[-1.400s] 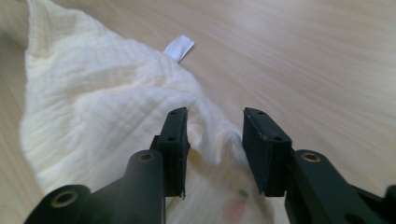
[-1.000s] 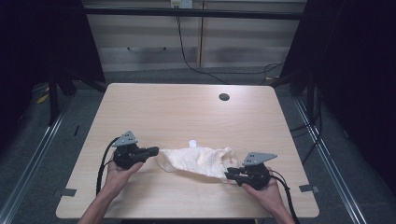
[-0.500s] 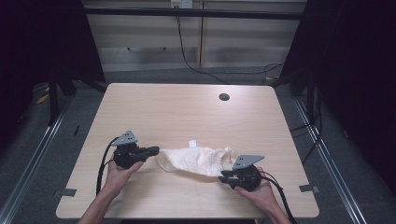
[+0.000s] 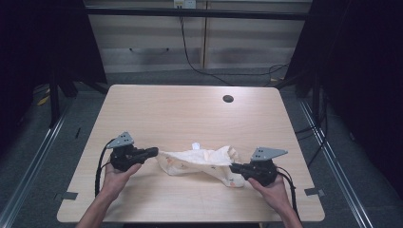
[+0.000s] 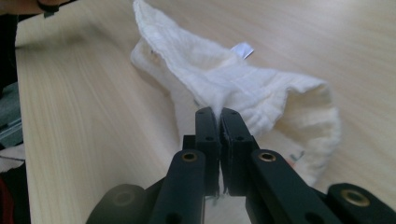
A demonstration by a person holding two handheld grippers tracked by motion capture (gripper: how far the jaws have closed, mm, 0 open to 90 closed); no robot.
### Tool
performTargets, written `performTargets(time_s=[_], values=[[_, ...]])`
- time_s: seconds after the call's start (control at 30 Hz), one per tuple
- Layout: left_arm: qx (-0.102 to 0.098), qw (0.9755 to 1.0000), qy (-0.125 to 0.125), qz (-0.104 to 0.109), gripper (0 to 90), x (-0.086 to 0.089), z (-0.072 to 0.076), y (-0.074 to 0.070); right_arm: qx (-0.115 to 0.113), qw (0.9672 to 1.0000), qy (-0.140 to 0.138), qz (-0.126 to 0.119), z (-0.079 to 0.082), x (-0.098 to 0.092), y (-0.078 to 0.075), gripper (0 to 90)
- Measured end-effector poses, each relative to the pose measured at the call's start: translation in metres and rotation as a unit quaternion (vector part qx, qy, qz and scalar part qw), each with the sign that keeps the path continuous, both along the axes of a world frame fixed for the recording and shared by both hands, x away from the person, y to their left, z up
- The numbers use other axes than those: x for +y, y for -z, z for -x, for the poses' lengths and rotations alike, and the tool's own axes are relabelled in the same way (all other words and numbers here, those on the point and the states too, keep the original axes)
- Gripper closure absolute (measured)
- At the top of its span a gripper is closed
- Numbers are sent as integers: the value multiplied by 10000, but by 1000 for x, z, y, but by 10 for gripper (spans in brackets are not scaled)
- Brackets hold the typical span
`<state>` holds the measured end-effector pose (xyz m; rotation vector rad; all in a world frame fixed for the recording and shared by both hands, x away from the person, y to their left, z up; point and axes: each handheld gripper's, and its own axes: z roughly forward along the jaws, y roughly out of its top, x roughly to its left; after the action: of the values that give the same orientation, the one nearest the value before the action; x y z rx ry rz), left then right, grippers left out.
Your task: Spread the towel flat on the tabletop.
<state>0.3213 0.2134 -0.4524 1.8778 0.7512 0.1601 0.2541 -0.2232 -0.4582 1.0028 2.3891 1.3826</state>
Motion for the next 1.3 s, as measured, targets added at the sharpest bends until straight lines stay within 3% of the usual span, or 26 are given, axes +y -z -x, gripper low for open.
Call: performTargets(time_s=[0.17, 0.23, 0.27, 0.3, 0.47, 0.63, 0.77, 0.87, 1.2, 1.3], values=[[-132, 9999, -19, 70, 882, 1, 1, -10, -195, 9994, 206, -207, -7, -7, -18, 881], [-244, 9996, 13, 133, 883, 0, 2, -19, -311, 9988, 256, -284, -14, -6, -34, 886], [-244, 9996, 13, 133, 883, 0, 2, -19, -311, 9988, 256, -284, -14, -6, -34, 886], [-343, 9993, 38, 160, 883, 1, 3, -28, -409, 9983, 301, -268, -18, -5, -45, 887], [-618, 9977, 1, 286, 883, 3, 1, -54, -618, 9971, 342, -293, -25, -4, -73, 887], [-712, 9968, -23, 372, 883, 3, -3, -67, -673, 9963, 431, -327, -34, -4, -87, 888], [-790, 9960, -46, 412, 883, 3, -6, -80, -750, 9954, 467, -375, -35, -5, -96, 888], [-953, 9945, -23, 425, 883, 2, -5, -96, -869, 9941, 523, -386, -34, -7, -111, 889], [-1150, 9925, 28, 413, 883, -3, -4, -122, -1110, 9915, 611, -298, -33, -10, -144, 890], [-1244, 9916, -38, 362, 883, -3, -4, -135, -1217, 9898, 639, -377, -32, -11, -158, 890]])
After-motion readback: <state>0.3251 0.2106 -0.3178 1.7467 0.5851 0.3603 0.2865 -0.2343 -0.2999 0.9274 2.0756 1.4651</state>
